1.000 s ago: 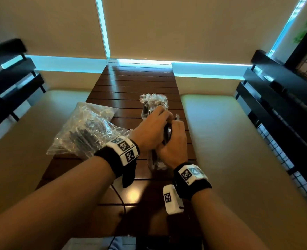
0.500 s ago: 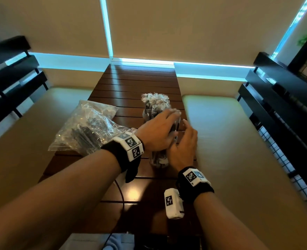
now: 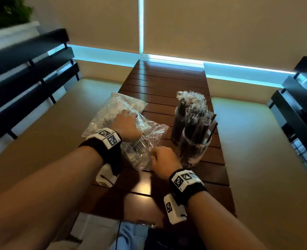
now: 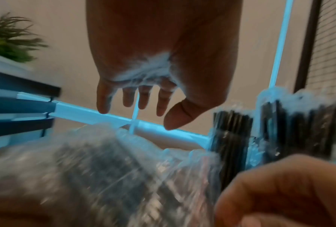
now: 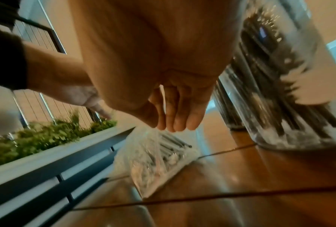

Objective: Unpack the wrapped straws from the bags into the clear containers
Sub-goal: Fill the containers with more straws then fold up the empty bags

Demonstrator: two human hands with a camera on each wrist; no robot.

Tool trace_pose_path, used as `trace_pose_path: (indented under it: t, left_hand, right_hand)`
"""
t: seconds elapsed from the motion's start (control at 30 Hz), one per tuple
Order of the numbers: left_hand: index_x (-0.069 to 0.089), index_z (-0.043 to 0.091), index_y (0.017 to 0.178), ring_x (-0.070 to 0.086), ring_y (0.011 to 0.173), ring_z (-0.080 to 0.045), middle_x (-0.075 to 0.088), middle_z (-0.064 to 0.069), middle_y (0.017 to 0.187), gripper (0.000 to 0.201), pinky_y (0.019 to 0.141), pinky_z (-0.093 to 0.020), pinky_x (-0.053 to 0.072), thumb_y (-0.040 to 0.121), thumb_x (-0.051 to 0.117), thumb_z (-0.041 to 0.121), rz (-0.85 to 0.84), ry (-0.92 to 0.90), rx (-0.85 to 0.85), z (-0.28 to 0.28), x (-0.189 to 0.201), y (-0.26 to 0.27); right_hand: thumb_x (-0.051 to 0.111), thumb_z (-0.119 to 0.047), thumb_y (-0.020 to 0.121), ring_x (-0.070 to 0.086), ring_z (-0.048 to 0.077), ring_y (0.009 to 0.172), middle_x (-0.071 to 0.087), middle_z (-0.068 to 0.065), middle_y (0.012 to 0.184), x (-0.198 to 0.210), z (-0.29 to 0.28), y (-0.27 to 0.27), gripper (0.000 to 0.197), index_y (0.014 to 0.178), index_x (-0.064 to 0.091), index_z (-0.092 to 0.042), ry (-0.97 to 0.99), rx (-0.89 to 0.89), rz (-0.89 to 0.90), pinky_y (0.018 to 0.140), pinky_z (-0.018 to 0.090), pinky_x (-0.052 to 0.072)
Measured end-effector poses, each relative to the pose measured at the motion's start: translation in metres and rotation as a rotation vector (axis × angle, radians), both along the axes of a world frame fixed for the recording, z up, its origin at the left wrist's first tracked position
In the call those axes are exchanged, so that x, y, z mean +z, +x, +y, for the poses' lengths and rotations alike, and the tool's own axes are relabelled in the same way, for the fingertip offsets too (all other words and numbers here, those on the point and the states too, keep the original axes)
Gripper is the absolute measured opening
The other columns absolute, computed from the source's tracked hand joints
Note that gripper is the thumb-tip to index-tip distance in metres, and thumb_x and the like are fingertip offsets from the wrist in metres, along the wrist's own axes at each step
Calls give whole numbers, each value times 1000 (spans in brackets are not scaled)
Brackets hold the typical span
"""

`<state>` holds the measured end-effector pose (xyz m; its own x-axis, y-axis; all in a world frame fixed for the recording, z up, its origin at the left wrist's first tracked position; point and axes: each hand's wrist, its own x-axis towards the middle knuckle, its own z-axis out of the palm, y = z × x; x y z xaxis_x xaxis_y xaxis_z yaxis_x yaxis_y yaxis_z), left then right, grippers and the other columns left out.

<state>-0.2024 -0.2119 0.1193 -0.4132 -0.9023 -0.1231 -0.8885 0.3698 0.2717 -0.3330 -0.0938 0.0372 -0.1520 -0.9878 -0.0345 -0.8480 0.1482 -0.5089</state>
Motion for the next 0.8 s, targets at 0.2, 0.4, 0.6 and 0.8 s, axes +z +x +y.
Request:
trace_pose_path:
  t: [0.2,0.4,0.6,0.8]
  left_hand:
    - [23,18,153,36,140,-32,25,-13,158,83,114,-44,35,82,64,20,-97,199,-26,-16,-50,31]
    - [21,17,156,36,140,-30,28,-13,156,82,113,-35,33,86,62,9,8,270,-35,-24,-74,42]
    - [17,19,157,30,143,-29,23,-11,158,89,115,-34,30,84,64,1,63,273,-36,-29,-82,44]
    - [12,23,158,32,142,-30,20,-10,159,94,113,-34,34,83,63,1,54,279,-37,-29,-86,42]
  right_hand:
    - [56,-9,90,58,34,111,60,14,122,-27,-46,9,30,118,65,-9,-36,-154,-24,89,35,46]
    - [58,-43,91,58,34,110,62,12,117,-40,-87,15,40,116,57,-13,94,-150,-13,90,39,50]
    - [59,-36,93,62,33,106,61,13,118,-45,-110,22,42,121,56,-5,171,-114,86,85,37,52]
    - [49,-15,93,68,32,100,67,14,108,-40,-111,34,25,107,66,-3,263,-29,162,79,35,57]
